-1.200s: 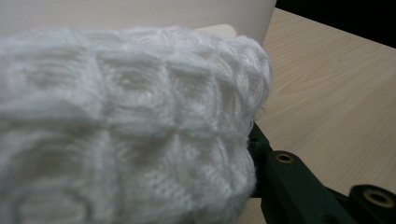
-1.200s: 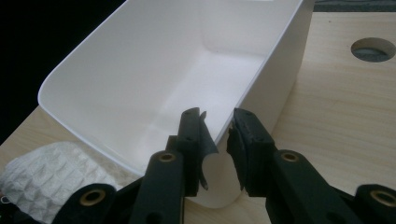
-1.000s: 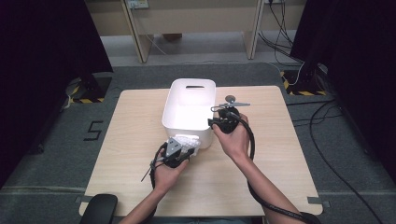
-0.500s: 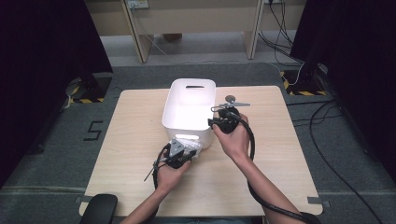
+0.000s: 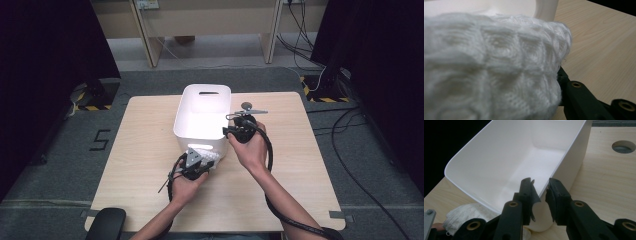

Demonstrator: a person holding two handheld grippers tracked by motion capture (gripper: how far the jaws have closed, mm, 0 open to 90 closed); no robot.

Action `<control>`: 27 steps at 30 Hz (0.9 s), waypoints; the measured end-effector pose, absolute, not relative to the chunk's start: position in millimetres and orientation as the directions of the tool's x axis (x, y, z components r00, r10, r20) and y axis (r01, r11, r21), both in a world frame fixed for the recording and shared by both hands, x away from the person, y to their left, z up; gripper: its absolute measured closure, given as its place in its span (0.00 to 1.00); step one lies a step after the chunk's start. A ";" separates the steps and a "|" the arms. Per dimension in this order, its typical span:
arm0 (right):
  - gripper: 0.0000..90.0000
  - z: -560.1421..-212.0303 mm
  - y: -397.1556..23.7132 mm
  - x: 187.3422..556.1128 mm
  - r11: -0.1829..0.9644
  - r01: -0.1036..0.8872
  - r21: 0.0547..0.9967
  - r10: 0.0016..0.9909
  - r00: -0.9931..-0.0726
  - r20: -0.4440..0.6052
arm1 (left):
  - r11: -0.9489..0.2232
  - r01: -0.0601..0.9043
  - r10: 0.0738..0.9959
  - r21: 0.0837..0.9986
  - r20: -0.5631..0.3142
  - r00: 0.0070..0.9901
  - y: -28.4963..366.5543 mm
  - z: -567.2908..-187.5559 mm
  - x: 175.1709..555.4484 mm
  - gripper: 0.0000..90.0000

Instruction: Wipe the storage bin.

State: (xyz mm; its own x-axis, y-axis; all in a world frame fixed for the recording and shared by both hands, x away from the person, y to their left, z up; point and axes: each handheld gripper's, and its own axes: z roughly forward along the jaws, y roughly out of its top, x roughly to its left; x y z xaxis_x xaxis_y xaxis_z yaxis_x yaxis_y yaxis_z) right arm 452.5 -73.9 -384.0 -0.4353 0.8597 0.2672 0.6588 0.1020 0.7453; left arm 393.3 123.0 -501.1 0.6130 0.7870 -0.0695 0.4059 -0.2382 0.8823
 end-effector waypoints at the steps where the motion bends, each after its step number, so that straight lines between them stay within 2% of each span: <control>1: 0.82 -384.1 -74.0 452.6 0.103 0.658 0.746 0.859 -0.436 0.266 | -0.233 0.405 0.788 0.884 -0.072 0.611 122.9 -501.1 393.0 0.84; 27: 0.82 -384.0 -74.5 452.8 0.103 0.659 0.745 0.858 -0.438 0.268 | -0.179 0.338 0.783 0.924 -0.075 0.617 119.8 -461.2 384.1 0.84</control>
State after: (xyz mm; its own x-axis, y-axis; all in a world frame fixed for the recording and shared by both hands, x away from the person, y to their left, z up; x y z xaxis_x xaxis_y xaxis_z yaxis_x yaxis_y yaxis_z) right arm 452.8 -74.5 -384.0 -0.4377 0.8582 0.2683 0.6591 0.1033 0.7449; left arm 384.1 119.8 -461.2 0.6175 0.7830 -0.0748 0.3384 -0.1786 0.9239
